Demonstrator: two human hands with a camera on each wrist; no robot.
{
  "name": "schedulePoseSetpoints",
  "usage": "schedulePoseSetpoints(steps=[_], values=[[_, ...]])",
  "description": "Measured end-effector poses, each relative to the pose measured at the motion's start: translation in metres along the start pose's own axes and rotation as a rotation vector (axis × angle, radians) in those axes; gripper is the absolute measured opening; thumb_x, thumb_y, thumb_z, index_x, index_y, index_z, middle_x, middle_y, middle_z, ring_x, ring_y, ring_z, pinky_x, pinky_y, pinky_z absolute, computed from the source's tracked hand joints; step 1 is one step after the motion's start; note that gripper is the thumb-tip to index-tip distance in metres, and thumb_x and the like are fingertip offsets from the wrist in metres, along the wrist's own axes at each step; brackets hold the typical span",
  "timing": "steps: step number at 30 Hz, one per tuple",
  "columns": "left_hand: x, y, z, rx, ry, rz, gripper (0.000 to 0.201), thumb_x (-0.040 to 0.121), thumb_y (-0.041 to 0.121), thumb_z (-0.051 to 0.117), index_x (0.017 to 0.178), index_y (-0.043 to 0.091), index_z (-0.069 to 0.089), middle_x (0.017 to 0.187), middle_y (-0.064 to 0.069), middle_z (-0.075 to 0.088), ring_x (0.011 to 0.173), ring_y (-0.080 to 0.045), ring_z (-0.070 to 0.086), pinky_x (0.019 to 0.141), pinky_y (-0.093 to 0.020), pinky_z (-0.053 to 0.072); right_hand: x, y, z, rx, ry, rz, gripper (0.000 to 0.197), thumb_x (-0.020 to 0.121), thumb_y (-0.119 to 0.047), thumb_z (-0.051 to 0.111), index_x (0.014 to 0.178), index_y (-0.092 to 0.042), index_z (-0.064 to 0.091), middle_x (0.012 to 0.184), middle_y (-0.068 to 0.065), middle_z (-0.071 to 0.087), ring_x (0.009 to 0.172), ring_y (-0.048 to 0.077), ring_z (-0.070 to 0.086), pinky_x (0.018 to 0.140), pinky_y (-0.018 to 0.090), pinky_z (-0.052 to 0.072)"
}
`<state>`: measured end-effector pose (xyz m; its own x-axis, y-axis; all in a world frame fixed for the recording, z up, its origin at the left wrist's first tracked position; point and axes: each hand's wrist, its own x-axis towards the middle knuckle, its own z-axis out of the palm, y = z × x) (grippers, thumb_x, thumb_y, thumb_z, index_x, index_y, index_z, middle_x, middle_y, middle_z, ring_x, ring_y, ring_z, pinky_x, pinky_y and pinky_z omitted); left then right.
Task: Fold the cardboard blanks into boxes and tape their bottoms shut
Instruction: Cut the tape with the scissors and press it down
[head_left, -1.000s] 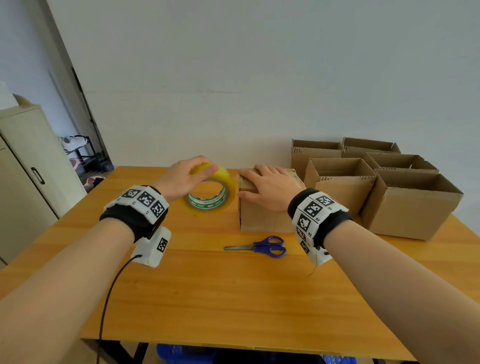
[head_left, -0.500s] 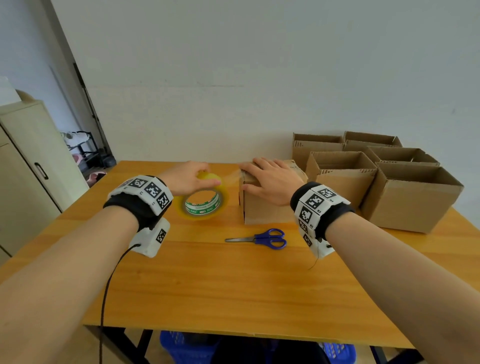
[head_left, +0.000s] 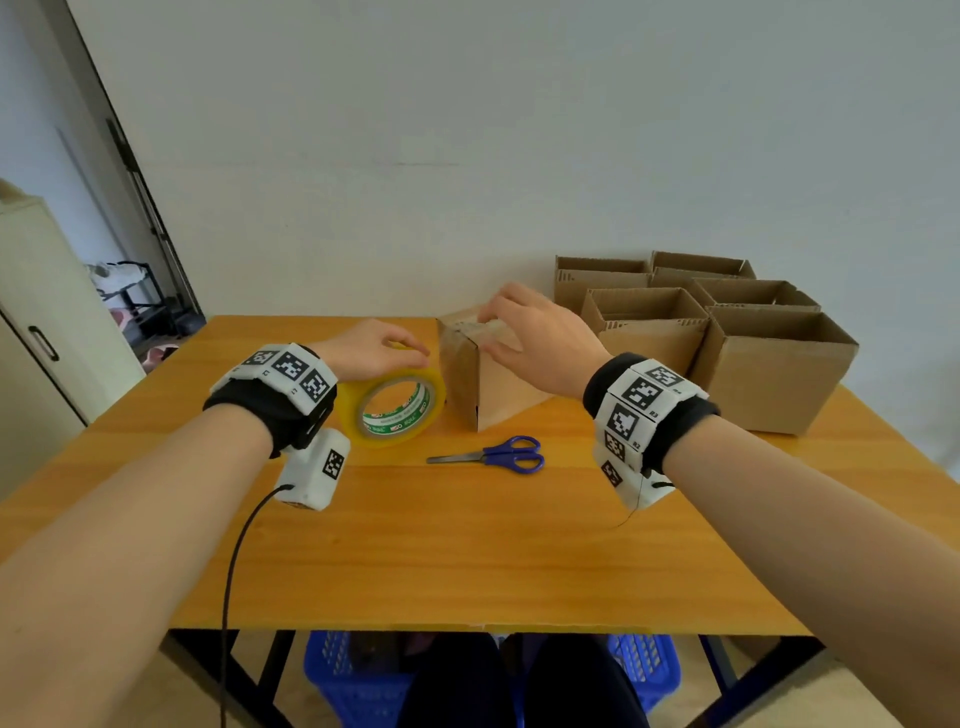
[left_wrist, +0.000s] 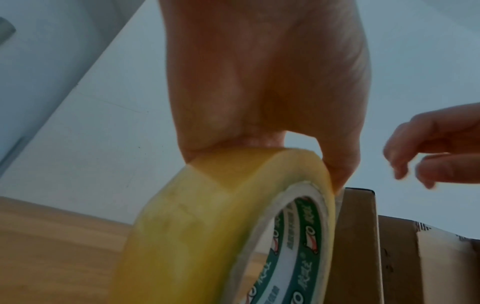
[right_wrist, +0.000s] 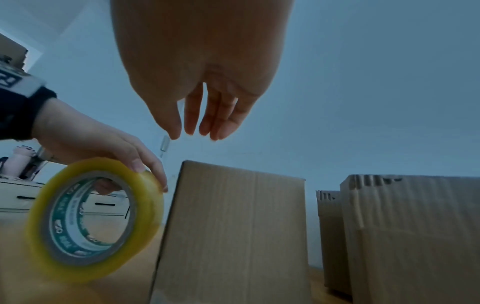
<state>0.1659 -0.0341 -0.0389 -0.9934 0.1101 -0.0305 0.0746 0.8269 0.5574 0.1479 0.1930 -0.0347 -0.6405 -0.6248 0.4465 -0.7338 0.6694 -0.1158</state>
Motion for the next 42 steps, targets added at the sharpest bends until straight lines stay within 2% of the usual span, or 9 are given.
schedulePoseSetpoints(steps=[2, 5, 9, 13, 23, 27, 30, 35, 42], values=[[-0.003, 0.001, 0.001, 0.002, 0.009, 0.007, 0.028, 0.091, 0.031, 0.059, 0.116, 0.020, 0.064, 0.128, 0.001, 0.057, 0.115, -0.012, 0.049, 0.093, -0.023, 0.034, -0.005, -0.002, -0.005, 0.037, -0.019, -0.013, 0.016, 0.093, -0.026, 0.055, 0.102, -0.015, 0.061, 0.100, 0.000, 0.060, 0.086, 0.017, 0.058, 0.072, 0.032, 0.051], [-0.005, 0.002, 0.002, 0.046, 0.030, 0.020, 0.028, 0.093, 0.030, 0.056, 0.117, 0.018, 0.065, 0.128, -0.001, 0.058, 0.114, -0.013, 0.049, 0.091, -0.022, 0.033, -0.012, -0.005, -0.003, 0.108, -0.299, 0.045, 0.006, 0.090, -0.022, 0.060, 0.090, -0.017, 0.063, 0.090, -0.003, 0.063, 0.085, 0.016, 0.061, 0.076, 0.031, 0.052], [-0.008, 0.001, 0.005, 0.057, 0.051, 0.016, 0.030, 0.094, 0.030, 0.054, 0.119, 0.015, 0.063, 0.128, -0.002, 0.058, 0.114, -0.013, 0.049, 0.093, -0.025, 0.034, -0.023, -0.007, 0.014, -0.031, -0.665, 0.112, 0.022, 0.091, -0.018, 0.061, 0.111, -0.008, 0.067, 0.112, 0.005, 0.066, 0.103, 0.021, 0.061, 0.087, 0.029, 0.050], [-0.011, 0.002, 0.005, 0.051, 0.066, 0.018, 0.029, 0.094, 0.028, 0.053, 0.119, 0.015, 0.063, 0.128, -0.002, 0.058, 0.114, -0.013, 0.049, 0.094, -0.026, 0.035, -0.028, -0.004, 0.030, -0.168, -0.802, 0.124, 0.032, 0.092, -0.019, 0.062, 0.119, -0.004, 0.063, 0.120, 0.009, 0.063, 0.108, 0.026, 0.059, 0.088, 0.031, 0.050], [-0.015, 0.001, 0.006, 0.002, 0.051, 0.025, 0.032, 0.093, 0.022, 0.056, 0.124, 0.016, 0.059, 0.133, -0.001, 0.055, 0.124, -0.016, 0.047, 0.094, -0.022, 0.033, -0.031, -0.006, 0.043, -0.265, -0.844, 0.148, 0.029, 0.095, -0.020, 0.054, 0.117, -0.003, 0.063, 0.114, 0.013, 0.064, 0.100, 0.028, 0.061, 0.081, 0.033, 0.051], [-0.016, 0.002, 0.004, 0.004, 0.059, 0.020, 0.030, 0.093, 0.023, 0.056, 0.121, 0.015, 0.061, 0.131, -0.002, 0.056, 0.121, -0.014, 0.048, 0.094, -0.023, 0.033, -0.031, -0.003, 0.039, -0.246, -0.897, 0.154, 0.030, 0.097, -0.018, 0.048, 0.116, 0.001, 0.063, 0.101, 0.014, 0.064, 0.083, 0.024, 0.057, 0.071, 0.032, 0.049], [-0.019, 0.002, 0.002, -0.005, 0.050, 0.004, 0.032, 0.093, 0.021, 0.055, 0.123, 0.014, 0.061, 0.132, -0.002, 0.056, 0.123, -0.015, 0.047, 0.094, -0.023, 0.032, -0.033, 0.006, 0.030, 0.026, -0.862, 0.273, 0.027, 0.096, -0.016, 0.050, 0.108, 0.000, 0.067, 0.085, 0.010, 0.068, 0.067, 0.018, 0.060, 0.065, 0.025, 0.049], [-0.022, 0.004, 0.002, -0.034, 0.031, -0.019, 0.034, 0.093, 0.018, 0.055, 0.125, 0.010, 0.060, 0.135, -0.003, 0.054, 0.127, -0.016, 0.044, 0.097, -0.023, 0.029, -0.043, 0.016, 0.011, 0.580, -0.771, 0.494, 0.013, 0.091, -0.023, 0.062, 0.093, -0.014, 0.070, 0.095, 0.012, 0.072, 0.081, 0.020, 0.071, 0.073, 0.025, 0.058], [-0.021, 0.002, 0.003, -0.074, 0.027, -0.052, 0.032, 0.092, 0.018, 0.056, 0.123, 0.011, 0.061, 0.134, -0.003, 0.055, 0.125, -0.018, 0.045, 0.103, -0.030, 0.032, -0.042, 0.011, 0.007, 1.031, -0.715, 0.726, 0.059, 0.066, -0.053, 0.065, 0.096, -0.002, 0.060, 0.096, 0.017, 0.064, 0.070, 0.020, 0.065, 0.073, 0.035, 0.059]])
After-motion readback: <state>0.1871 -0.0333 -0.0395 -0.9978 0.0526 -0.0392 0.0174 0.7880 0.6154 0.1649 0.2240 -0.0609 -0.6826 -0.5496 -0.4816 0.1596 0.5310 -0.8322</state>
